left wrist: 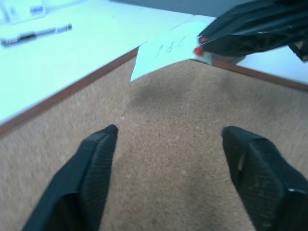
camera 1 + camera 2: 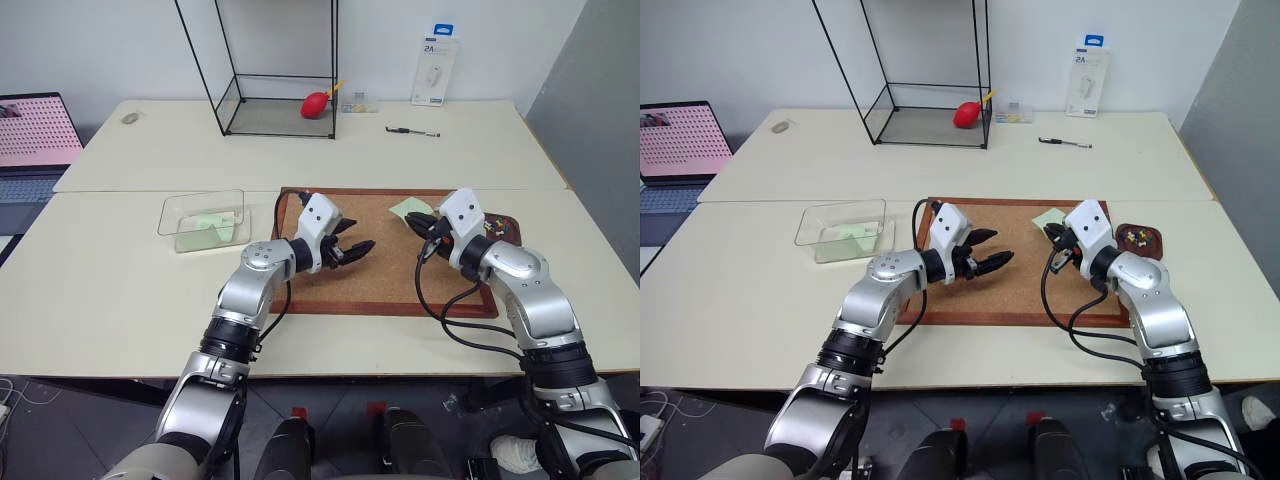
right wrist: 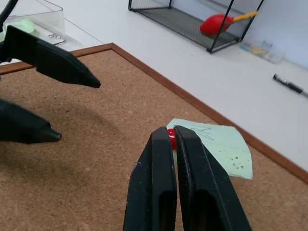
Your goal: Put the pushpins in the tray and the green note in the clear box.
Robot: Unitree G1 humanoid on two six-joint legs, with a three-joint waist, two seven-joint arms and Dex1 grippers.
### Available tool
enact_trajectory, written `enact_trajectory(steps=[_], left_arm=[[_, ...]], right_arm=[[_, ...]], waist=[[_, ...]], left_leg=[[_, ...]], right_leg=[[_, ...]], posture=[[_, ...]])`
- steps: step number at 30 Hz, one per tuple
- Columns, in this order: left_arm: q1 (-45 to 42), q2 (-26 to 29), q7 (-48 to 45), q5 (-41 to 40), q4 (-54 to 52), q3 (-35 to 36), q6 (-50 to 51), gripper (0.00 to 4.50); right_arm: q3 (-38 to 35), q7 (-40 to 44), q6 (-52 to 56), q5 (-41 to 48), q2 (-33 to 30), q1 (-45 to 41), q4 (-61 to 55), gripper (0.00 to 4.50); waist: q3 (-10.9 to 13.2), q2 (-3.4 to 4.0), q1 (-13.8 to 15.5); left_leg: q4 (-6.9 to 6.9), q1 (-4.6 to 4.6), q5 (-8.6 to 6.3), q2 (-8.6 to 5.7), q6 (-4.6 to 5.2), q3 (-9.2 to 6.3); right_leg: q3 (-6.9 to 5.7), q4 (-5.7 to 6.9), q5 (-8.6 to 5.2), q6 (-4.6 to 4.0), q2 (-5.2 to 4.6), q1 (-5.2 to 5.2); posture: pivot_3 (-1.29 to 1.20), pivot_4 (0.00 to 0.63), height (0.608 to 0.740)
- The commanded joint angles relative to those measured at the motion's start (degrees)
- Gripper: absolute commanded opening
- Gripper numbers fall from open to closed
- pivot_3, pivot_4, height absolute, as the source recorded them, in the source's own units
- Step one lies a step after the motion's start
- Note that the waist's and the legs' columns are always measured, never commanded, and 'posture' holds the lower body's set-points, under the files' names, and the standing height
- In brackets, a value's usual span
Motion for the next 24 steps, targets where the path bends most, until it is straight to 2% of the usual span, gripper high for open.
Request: enact_trajectory(steps=[1,12,17,23,24], left_arm=[[-4.3,-0.3,0.8,3.2,5.6,-1.4,-8.8,4.48],[-14.5,-3.2,1.5,7.2,27.0,-1.8,-22.2,4.49],[-18.5,-4.8,2.3,6.3,34.4,0.2,-25.0,4.49],[-20.9,-6.0,0.3,5.1,38.3,2.2,-26.8,4.49],[-21.0,-6.2,-0.3,4.8,38.6,2.6,-26.8,4.32]], right_arm=[[-1.4,0.0,5.3,2.3,-0.5,-2.1,-4.9,0.0],[-4.1,-2.1,23.7,10.4,1.1,-5.8,-11.7,0.0],[-3.9,-2.6,26.5,11.9,1.0,-6.5,-13.1,0.0],[-3.7,-3.1,27.4,12.5,0.6,-6.7,-13.7,0.0],[-3.7,-3.2,27.6,12.6,0.6,-6.6,-13.8,0.0]], waist=[[0.0,0.0,0.0],[0.0,-0.03,0.0],[0.0,-0.04,-0.1],[0.0,-0.04,-0.1],[0.0,-0.05,-0.1]], left_leg=[[0.0,0.0,0.0,0.0,0.0,0.0],[0.0,-0.08,-0.01,-0.01,0.01,-0.03],[-0.01,-0.11,-0.01,-0.01,0.01,-0.05],[0.0,-0.13,-0.01,-0.02,0.01,-0.05],[0.0,-0.13,-0.01,-0.02,0.01,-0.05]], right_leg=[[0.0,0.0,0.0,0.0,0.0,0.0],[-0.06,-0.04,0.0,0.01,0.0,-0.02],[-0.08,-0.04,0.0,0.01,-0.01,-0.05],[-0.09,-0.04,0.0,0.01,-0.01,-0.06],[-0.08,-0.04,0.0,0.01,-0.01,-0.06]], posture=[[0.0,0.15,0.74],[0.0,0.15,0.74],[0.0,0.15,0.74],[0.0,0.15,0.74],[0.0,0.15,0.74]])
